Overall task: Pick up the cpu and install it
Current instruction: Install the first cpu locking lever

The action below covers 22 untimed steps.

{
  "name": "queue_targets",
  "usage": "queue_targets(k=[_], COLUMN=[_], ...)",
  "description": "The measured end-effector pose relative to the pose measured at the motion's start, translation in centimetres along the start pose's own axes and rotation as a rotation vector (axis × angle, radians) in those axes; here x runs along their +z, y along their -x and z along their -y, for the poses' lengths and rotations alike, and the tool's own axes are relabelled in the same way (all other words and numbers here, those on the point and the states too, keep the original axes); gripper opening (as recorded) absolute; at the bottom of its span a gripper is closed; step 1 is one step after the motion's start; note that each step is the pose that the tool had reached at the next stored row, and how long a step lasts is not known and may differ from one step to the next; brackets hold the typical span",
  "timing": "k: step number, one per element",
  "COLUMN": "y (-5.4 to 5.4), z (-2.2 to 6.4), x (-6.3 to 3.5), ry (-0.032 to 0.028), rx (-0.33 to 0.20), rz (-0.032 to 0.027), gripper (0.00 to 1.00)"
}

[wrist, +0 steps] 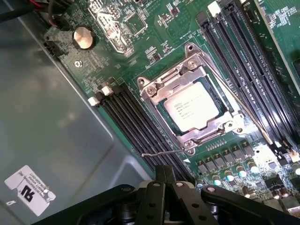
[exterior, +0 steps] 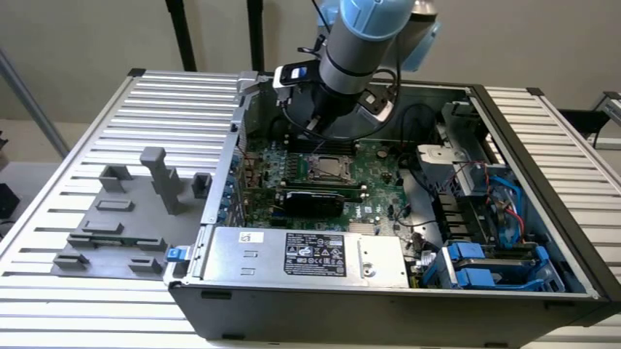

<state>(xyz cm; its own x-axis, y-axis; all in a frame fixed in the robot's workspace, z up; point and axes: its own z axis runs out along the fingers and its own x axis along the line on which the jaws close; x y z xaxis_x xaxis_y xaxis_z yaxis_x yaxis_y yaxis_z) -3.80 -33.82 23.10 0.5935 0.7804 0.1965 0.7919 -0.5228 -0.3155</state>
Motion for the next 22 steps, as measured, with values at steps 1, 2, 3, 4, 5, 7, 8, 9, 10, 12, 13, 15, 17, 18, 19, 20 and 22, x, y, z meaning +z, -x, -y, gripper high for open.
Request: queue_targets(k=[1, 2, 3, 4, 5, 7, 8, 9, 10, 12, 13, 15, 17, 18, 19, 20, 22], y=[0.1, 0.2, 0.2, 0.3, 0.4, 0.5, 0.6, 0.6, 0.7, 0.7, 0.7, 0.7, 0.7, 0.7, 0.7, 0.7, 0.6], z=[-0.01, 0.0, 0.01, 0.02, 0.02, -0.01, -0.05, -0.11, -0.16, -0.24, -0.27, -0.29, -0.28, -0.28, -0.28, -0.27, -0.27], x=[0.17, 0.35, 0.53, 0.71, 0.9, 1.25, 1.42, 1.59, 1.74, 1.99, 2.09, 2.22, 2.32, 2.37, 2.41, 2.45, 2.5], ry=[0.0, 0.0001, 0.0002, 0.0003, 0.0005, 0.001, 0.0011, 0.0011, 0.0011, 0.0014, 0.0016, 0.002, 0.0023, 0.0026, 0.003, 0.0037, 0.006], rx=[0.0, 0.0, 0.0, 0.0, 0.0, 0.0, 0.0, 0.0, 0.0, 0.0, 0.0, 0.001, 0.002, 0.002, 0.003, 0.003, 0.005], rz=[0.0001, 0.0002, 0.0002, 0.0003, 0.0007, 0.0014, 0.0014, 0.0015, 0.0017, 0.002, 0.0022, 0.0026, 0.0027, 0.0028, 0.0029, 0.0034, 0.0058], gripper=[0.11, 0.11, 0.11, 0.11, 0.11, 0.11, 0.11, 0.11, 0.11, 0.11, 0.11, 0.11, 0.11, 0.11, 0.11, 0.11, 0.11])
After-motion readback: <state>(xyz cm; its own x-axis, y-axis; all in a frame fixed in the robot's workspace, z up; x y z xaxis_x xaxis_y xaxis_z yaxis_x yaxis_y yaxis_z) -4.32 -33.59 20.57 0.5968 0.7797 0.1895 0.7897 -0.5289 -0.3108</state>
